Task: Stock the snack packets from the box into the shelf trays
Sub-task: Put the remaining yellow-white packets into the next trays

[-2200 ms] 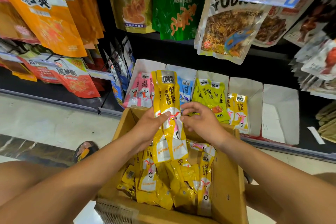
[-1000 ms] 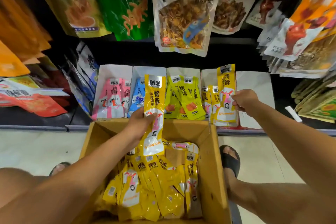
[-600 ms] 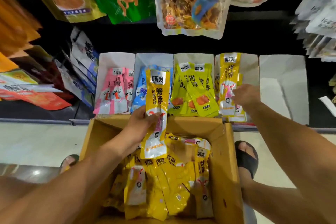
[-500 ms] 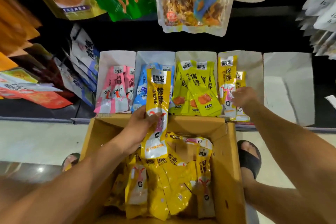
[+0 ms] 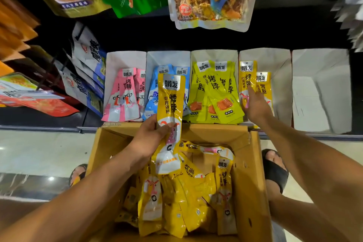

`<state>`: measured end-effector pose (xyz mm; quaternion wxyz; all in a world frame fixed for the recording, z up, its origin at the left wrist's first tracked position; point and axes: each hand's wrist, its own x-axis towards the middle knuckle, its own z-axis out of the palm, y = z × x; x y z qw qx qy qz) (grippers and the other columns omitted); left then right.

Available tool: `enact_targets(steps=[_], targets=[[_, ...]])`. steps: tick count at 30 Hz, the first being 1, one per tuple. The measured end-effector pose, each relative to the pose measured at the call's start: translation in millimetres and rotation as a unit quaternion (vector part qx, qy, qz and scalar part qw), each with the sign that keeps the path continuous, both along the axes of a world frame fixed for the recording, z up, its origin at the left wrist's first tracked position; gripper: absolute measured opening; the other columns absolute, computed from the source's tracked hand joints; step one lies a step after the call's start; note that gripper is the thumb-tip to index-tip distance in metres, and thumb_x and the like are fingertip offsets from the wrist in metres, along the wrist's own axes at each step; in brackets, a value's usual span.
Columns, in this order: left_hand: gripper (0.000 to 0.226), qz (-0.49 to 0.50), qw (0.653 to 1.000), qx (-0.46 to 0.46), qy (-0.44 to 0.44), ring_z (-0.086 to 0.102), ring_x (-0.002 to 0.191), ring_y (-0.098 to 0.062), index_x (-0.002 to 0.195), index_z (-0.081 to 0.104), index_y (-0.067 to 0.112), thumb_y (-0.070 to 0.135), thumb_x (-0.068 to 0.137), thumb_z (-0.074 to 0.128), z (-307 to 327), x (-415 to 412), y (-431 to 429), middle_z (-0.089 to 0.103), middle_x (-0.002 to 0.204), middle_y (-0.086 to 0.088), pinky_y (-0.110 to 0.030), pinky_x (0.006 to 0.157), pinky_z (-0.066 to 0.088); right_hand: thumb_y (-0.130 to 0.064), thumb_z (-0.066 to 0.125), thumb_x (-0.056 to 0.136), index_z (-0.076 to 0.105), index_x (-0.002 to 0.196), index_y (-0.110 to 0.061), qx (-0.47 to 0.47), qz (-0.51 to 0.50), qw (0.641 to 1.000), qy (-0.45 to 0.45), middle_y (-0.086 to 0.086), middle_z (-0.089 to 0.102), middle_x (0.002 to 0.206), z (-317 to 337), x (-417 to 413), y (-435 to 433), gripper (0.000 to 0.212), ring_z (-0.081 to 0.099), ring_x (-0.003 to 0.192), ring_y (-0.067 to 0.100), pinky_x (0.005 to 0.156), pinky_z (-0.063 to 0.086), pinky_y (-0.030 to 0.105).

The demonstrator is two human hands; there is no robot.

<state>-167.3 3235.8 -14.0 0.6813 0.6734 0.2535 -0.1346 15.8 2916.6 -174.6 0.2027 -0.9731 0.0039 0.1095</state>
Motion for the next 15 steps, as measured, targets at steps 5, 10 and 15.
enact_targets(steps=[5, 10, 15], targets=[[0.016, 0.002, 1.000, 0.006, 0.012, 0.075, 0.093, -0.026, 0.111, 0.069, 0.016, 0.008, 0.101, 0.059, -0.2, 0.0, 1.4, 0.078, 0.104, -0.008, -0.038, 0.078, 0.060, -0.006, 0.080, 0.078, 0.010, 0.160, -0.013, -0.061, 0.040, 0.997, 0.017, 0.012, -0.007, 0.166, -14.9, 1.2, 2.3, 0.108, 0.048, 0.131, 0.046, 0.089, 0.055, 0.046], [0.019, -0.005, 1.000, 0.011, 0.013, 0.075, 0.098, -0.027, 0.114, 0.069, 0.017, 0.008, 0.101, 0.059, -0.1, -0.2, 3.3, 0.079, 0.106, -0.006, -0.043, 0.086, 0.060, -0.015, 0.086, 0.073, 0.011, 0.159, -0.012, -0.049, 0.099, 0.993, 0.029, 0.012, 0.009, 0.166, -24.2, 2.3, -1.0, 0.115, 0.048, 0.130, 0.047, 0.102, 0.049, 0.050], [0.017, -0.018, 1.000, 0.016, 0.010, 0.075, 0.084, -0.018, 0.110, 0.069, 0.016, 0.006, 0.101, 0.058, -1.7, -1.1, 3.7, 0.079, 0.093, 0.001, -0.028, 0.069, 0.059, -0.009, 0.084, 0.072, 0.017, 0.157, -0.006, -0.061, 0.116, 0.991, 0.029, 0.017, 0.019, 0.161, -26.5, 5.5, 1.9, 0.109, 0.053, 0.123, 0.046, 0.096, 0.052, 0.047]])
